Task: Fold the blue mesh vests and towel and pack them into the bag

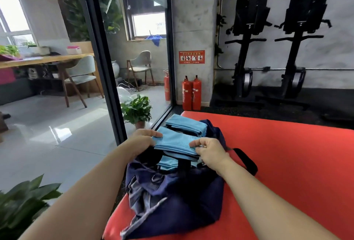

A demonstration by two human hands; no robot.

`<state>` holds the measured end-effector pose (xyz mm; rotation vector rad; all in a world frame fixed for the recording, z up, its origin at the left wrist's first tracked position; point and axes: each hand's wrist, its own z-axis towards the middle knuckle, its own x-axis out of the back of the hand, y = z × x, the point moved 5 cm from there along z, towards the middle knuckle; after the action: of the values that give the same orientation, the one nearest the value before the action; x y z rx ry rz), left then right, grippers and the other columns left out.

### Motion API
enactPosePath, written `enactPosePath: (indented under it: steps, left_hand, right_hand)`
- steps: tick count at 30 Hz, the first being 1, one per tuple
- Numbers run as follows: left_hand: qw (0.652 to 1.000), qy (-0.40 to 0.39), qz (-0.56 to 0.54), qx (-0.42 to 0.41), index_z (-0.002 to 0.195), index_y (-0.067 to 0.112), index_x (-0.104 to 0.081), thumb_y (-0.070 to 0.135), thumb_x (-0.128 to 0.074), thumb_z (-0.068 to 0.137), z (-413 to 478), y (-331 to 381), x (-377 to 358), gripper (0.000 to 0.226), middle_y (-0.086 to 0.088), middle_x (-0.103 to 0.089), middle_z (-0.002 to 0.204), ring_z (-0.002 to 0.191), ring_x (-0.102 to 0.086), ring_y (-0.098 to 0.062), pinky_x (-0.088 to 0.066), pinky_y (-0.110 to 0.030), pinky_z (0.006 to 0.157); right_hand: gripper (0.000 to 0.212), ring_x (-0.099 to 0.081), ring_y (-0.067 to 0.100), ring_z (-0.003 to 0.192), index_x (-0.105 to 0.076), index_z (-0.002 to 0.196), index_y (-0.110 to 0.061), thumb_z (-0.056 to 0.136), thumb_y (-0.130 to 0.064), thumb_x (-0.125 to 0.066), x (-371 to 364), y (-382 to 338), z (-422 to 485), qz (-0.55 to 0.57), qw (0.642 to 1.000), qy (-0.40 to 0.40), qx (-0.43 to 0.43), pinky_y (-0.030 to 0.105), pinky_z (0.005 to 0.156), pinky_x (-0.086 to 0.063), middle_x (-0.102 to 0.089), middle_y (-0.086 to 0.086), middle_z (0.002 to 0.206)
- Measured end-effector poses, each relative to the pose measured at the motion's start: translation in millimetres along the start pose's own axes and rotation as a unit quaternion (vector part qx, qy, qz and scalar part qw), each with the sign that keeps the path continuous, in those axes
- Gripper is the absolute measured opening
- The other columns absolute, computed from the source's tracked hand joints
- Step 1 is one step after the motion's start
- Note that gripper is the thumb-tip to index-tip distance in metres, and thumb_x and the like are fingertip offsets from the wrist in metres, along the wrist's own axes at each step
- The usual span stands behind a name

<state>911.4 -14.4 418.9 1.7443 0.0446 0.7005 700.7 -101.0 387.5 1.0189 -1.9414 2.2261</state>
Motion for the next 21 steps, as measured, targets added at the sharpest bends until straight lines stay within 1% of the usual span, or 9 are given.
enactPosePath:
  steps: [3,5,6,8,10,15,18,20,21]
  left_hand:
    - [0.999,0.003,0.043,-0.006,0.105,0.011,-0.070,-0.010,-0.053,0.089,34,-22,-11,0.032,-0.001,-0.060,0.083,0.066,-0.053,-0.010,-0.044,-0.006,0.048]
    - [0.997,-0.007,0.071,0.010,0.103,0.013,-0.070,-0.007,-0.054,0.088,52,-43,-21,0.029,-0.003,-0.060,0.084,0.066,-0.054,-0.012,-0.045,-0.008,0.052]
    - [0.995,-0.014,0.094,0.016,0.101,0.018,-0.070,-0.003,-0.056,0.087,59,-53,-25,0.029,-0.001,-0.060,0.083,0.068,-0.056,-0.014,-0.048,-0.012,0.062]
    - [0.987,-0.024,0.158,0.025,0.091,0.039,-0.069,0.012,-0.054,0.074,74,-74,-30,0.036,0.006,-0.065,0.093,0.090,-0.062,-0.014,-0.047,-0.029,0.097]
    - [0.978,-0.046,0.199,0.037,0.086,0.048,-0.064,0.020,-0.045,0.062,89,-92,-33,0.042,0.007,-0.067,0.104,0.106,-0.060,-0.016,-0.036,-0.044,0.109]
    - [0.975,-0.053,0.214,0.036,0.086,0.036,-0.061,0.024,-0.047,0.059,82,-78,-31,0.033,0.007,-0.059,0.075,0.077,-0.053,-0.020,-0.037,-0.054,0.107]
    - [0.967,-0.056,0.247,0.030,0.088,0.033,-0.059,0.027,-0.051,0.068,72,-69,-33,0.022,0.007,-0.060,0.082,0.085,-0.056,-0.020,-0.037,-0.050,0.108]
    - [0.949,-0.054,0.311,0.013,0.103,0.034,-0.056,0.024,-0.051,0.085,65,-64,-36,0.021,0.007,-0.060,0.091,0.094,-0.055,-0.020,-0.031,-0.045,0.108]
    - [0.935,-0.045,0.351,-0.008,0.113,0.034,-0.054,0.024,-0.050,0.089,64,-61,-36,0.026,0.005,-0.060,0.105,0.105,-0.054,-0.020,-0.026,-0.045,0.106]
  right_hand:
    - [0.030,-0.049,0.008,0.071,-0.063,0.073,-0.038,0.095,-0.020,-0.053,-16,17,30,-0.051,0.998,0.020,-0.037,0.036,0.084,-0.026,-0.055,-0.016,0.068]
    - [0.028,-0.051,0.008,0.081,-0.062,0.079,-0.040,0.097,-0.022,-0.050,-25,30,43,-0.092,0.994,0.021,-0.053,0.033,0.081,-0.021,-0.055,-0.019,0.073]
    - [0.027,-0.050,0.007,0.084,-0.062,0.082,-0.040,0.097,-0.022,-0.049,-29,37,47,-0.108,0.992,0.020,-0.062,0.033,0.081,-0.020,-0.055,-0.020,0.075]
    - [0.027,-0.049,0.008,0.091,-0.062,0.086,-0.041,0.098,-0.022,-0.047,-34,51,51,-0.131,0.988,0.017,-0.076,0.033,0.083,-0.019,-0.054,-0.021,0.083]
    - [0.028,-0.050,0.010,0.099,-0.060,0.085,-0.044,0.098,-0.024,-0.046,-37,61,55,-0.149,0.985,0.012,-0.088,0.033,0.084,-0.019,-0.054,-0.020,0.087]
    - [0.030,-0.052,0.011,0.102,-0.060,0.079,-0.043,0.096,-0.022,-0.047,-37,63,56,-0.135,0.987,0.020,-0.090,0.034,0.085,-0.023,-0.053,-0.019,0.082]
    - [0.033,-0.053,0.014,0.106,-0.059,0.076,-0.046,0.096,-0.023,-0.046,-35,60,48,-0.141,0.985,0.012,-0.097,0.035,0.086,-0.023,-0.059,-0.015,0.092]
    - [0.030,-0.050,0.017,0.113,-0.059,0.080,-0.045,0.097,-0.026,-0.043,-35,56,42,-0.152,0.983,0.004,-0.099,0.038,0.090,-0.024,-0.061,-0.013,0.102]
    - [0.026,-0.047,0.018,0.118,-0.060,0.088,-0.044,0.098,-0.028,-0.042,-34,53,39,-0.161,0.982,0.002,-0.101,0.039,0.093,-0.024,-0.061,-0.012,0.109]
